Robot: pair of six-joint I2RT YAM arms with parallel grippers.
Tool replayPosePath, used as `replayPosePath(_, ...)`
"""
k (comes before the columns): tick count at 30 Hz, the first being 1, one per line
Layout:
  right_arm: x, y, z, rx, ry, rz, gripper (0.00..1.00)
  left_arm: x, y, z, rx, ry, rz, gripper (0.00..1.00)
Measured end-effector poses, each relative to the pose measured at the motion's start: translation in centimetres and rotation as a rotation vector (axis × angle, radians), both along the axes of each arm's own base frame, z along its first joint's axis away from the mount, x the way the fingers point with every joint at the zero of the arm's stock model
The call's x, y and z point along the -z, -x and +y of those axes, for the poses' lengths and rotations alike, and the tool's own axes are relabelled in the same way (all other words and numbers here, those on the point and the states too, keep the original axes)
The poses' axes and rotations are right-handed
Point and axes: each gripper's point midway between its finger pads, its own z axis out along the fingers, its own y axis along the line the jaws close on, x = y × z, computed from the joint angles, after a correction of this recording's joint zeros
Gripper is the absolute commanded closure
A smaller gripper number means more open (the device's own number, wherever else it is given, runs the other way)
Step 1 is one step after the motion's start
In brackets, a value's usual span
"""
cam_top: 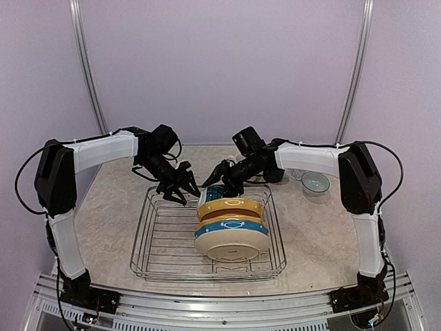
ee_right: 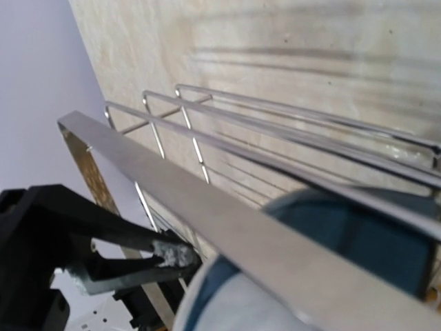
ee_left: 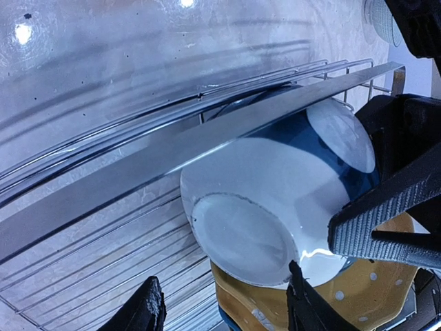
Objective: Unload the mixed dishes from the dish rack
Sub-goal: Grab the bowl from the dish rack.
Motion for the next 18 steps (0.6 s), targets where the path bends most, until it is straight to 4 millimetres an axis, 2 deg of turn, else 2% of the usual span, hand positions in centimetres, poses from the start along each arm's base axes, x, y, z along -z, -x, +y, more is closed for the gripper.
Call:
replayPosePath(3, 0.14, 0.11, 0.00, 0.003, -0.006, 0.011, 0.69, 0.02, 0.01, 0.00, 0.001, 0.000, 0.002, 0.42)
replayPosePath(8, -0.13, 0.40, 0.66, -0.002, -0.053, 0.029, 0.76, 0.03, 0.02, -0.15, 0.005, 0.003, 0.005, 0.42)
replayPosePath(14, -0.23, 0.42, 0.77, 0.015, -0.100, 0.051, 0.90, 0.05, -0.01, -0.10, 0.005, -0.001, 0.002, 0.42)
replayPosePath(18, -0.36, 0.33, 0.93, 0.026, -0.119, 0.066, 0.96, 0.08, -0.09, 0.06, 0.001, -0.009, -0.001, 0.42)
